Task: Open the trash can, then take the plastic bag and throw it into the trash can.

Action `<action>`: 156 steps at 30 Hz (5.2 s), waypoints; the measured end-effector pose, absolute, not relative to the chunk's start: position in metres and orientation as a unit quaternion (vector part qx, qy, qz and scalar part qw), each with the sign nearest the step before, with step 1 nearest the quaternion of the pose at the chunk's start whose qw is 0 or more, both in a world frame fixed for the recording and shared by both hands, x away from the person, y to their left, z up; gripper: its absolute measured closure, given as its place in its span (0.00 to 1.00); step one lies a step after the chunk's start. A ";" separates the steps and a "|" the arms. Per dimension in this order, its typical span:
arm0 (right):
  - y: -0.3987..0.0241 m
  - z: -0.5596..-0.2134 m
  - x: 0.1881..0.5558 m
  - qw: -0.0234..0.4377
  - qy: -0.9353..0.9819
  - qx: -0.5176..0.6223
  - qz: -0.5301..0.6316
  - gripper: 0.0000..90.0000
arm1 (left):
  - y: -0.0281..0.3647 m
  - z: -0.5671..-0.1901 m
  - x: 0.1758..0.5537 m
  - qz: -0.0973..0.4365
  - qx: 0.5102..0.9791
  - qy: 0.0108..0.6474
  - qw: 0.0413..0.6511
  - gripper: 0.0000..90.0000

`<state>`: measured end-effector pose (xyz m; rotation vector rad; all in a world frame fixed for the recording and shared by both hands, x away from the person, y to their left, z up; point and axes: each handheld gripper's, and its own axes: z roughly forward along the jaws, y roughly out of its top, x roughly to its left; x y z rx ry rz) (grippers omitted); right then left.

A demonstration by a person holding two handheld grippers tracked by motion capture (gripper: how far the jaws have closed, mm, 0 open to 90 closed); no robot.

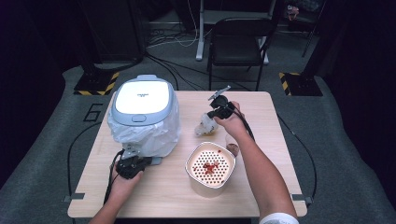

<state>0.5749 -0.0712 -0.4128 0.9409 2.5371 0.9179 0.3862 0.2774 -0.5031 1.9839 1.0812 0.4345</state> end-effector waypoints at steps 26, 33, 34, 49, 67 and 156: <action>-0.172 -0.394 0.551 0.197 0.835 0.400 0.322 1.00 | 0.277 -0.504 0.387 0.162 0.785 0.434 0.412 0.99; -0.204 -0.398 0.532 0.201 0.825 0.423 0.317 1.00 | 0.277 -0.503 0.387 0.163 0.785 0.434 0.412 0.99; -0.207 -0.400 0.529 0.202 0.824 0.425 0.316 1.00 | 0.277 -0.503 0.387 0.163 0.785 0.434 0.412 0.99; -0.246 -0.421 0.471 0.192 0.823 0.439 0.303 1.00 | 0.276 -0.503 0.387 0.162 0.785 0.434 0.411 0.99; -0.246 -0.454 0.457 0.183 0.794 0.463 0.350 0.37 | 0.277 -0.503 0.387 0.159 0.783 0.436 0.414 0.99; -0.242 -0.403 0.442 0.169 0.792 0.457 0.369 0.88 | 0.270 -0.514 0.391 0.148 0.790 0.451 0.387 1.00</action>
